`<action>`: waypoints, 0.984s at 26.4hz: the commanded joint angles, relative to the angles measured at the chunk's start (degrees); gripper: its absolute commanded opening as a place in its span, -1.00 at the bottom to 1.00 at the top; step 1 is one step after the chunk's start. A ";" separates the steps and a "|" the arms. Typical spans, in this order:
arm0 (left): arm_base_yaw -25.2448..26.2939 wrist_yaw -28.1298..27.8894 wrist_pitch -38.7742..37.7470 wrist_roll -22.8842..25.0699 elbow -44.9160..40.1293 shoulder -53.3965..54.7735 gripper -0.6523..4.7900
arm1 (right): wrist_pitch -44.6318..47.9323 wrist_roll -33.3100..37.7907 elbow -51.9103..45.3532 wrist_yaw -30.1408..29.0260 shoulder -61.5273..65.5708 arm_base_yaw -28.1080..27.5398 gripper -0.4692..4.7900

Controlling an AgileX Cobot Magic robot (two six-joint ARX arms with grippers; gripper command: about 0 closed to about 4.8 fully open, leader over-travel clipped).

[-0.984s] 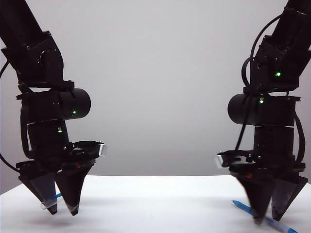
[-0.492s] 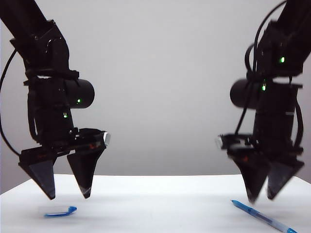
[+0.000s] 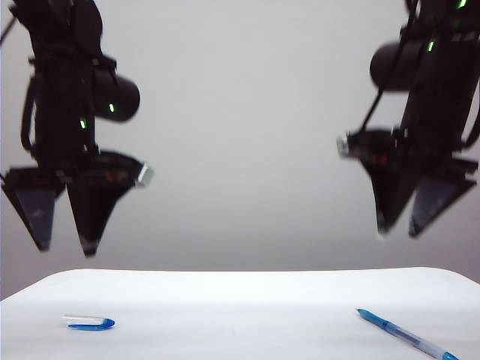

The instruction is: Pick up the pen and remove the cap.

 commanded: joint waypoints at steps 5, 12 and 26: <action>0.24 -2.60 -3.87 0.04 0.13 -15.04 0.80 | 2.01 2.93 -0.02 -1.90 -12.13 -0.15 -0.10; 0.63 -3.67 0.44 -1.51 0.09 -31.76 0.80 | 11.21 9.09 -1.05 -2.91 -24.00 -1.49 -0.43; 2.32 -10.36 18.25 -2.08 -20.85 -59.10 0.58 | 29.29 9.07 -15.89 3.56 -49.75 -1.51 -0.74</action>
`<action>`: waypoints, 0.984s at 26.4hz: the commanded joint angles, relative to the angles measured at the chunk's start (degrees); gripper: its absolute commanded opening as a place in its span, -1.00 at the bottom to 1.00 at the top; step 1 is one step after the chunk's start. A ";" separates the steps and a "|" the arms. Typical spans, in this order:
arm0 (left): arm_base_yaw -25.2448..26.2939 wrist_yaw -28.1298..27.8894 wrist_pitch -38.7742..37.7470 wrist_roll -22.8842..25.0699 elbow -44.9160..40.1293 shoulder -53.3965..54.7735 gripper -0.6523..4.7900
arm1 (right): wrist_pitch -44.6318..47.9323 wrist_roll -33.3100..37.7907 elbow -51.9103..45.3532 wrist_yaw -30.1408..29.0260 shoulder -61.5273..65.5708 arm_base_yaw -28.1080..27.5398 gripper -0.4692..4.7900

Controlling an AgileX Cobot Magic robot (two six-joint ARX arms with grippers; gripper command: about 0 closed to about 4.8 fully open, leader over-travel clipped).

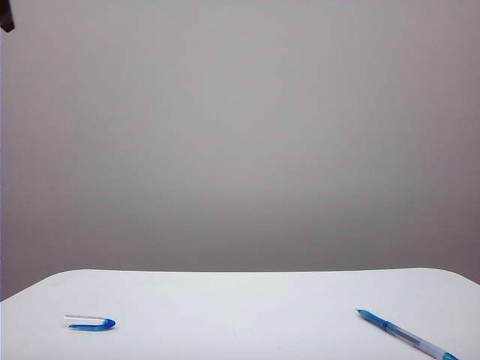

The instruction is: Pick up the pen and remove the cap.

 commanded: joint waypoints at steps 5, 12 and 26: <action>-0.02 -4.50 16.22 -1.88 -17.16 -15.34 0.58 | 13.97 0.09 -16.76 3.78 -14.95 -0.02 -0.76; -0.02 -4.70 36.70 -7.93 -34.86 -30.60 0.57 | 20.70 2.78 -28.41 5.51 -30.14 0.00 -0.80; -0.02 -4.44 50.75 -8.81 -52.00 -36.85 -0.04 | 28.04 3.48 -44.39 10.34 -38.75 -0.02 -0.83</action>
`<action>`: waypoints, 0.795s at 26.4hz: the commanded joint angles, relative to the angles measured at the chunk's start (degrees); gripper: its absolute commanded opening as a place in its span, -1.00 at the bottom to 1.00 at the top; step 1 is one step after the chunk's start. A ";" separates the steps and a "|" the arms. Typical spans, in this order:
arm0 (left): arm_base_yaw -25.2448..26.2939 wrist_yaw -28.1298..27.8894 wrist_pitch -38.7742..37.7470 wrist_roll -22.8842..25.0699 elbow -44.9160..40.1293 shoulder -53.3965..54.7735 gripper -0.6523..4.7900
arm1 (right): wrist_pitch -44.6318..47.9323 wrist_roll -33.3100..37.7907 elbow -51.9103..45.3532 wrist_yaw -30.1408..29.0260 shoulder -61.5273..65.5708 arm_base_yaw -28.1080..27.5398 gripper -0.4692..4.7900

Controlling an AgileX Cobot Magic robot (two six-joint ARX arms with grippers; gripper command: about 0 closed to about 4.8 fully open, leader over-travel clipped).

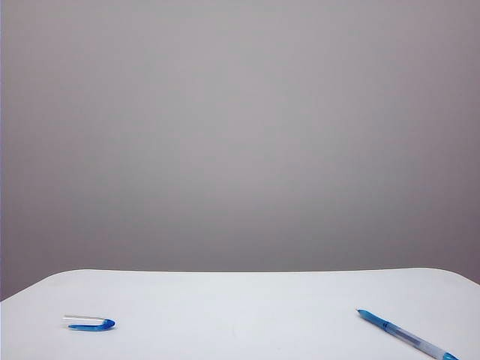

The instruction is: Pick up the pen and remove the cap.

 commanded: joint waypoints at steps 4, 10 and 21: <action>0.00 2.84 7.39 0.33 -5.49 0.07 -0.41 | 7.74 2.16 -7.76 -0.50 0.00 -0.02 -0.83; 0.00 6.67 7.54 -1.42 -6.69 0.02 -0.47 | 9.29 4.37 -9.29 -5.57 -0.31 0.00 -0.83; 0.37 7.93 -0.72 -1.18 -6.80 -7.78 -0.48 | 1.49 4.70 -9.53 -3.02 -9.79 -2.19 -0.83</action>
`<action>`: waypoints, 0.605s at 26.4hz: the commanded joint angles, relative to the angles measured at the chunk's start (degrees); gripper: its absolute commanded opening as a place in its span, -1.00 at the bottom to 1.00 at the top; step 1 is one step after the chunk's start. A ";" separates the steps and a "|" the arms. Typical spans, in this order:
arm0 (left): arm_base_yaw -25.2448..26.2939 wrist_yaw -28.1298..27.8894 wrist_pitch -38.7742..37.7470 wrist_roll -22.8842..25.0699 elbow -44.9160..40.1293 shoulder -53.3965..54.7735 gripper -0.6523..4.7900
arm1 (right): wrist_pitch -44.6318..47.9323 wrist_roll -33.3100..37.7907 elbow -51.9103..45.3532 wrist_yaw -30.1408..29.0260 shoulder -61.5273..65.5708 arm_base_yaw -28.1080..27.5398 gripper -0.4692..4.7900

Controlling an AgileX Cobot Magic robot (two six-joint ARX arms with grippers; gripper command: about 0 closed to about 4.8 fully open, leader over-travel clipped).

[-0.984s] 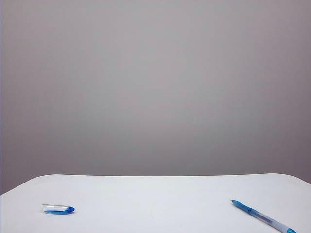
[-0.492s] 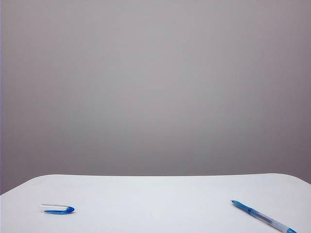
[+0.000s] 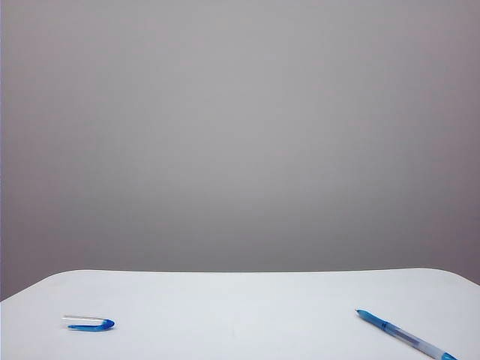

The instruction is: Pick up the pen and remove the cap.

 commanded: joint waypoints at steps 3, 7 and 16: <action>0.35 0.50 -1.97 0.20 -0.04 -1.68 -0.54 | -3.65 -0.02 -1.25 2.12 0.13 -0.81 -0.83; 3.30 4.28 1.99 -2.54 -3.91 -1.73 -0.56 | -3.89 0.00 -3.06 4.33 0.00 -1.70 -0.83; 14.82 9.20 -0.52 -0.31 -4.00 -1.77 -0.57 | -11.76 -0.24 -3.67 7.82 0.09 -1.92 -0.83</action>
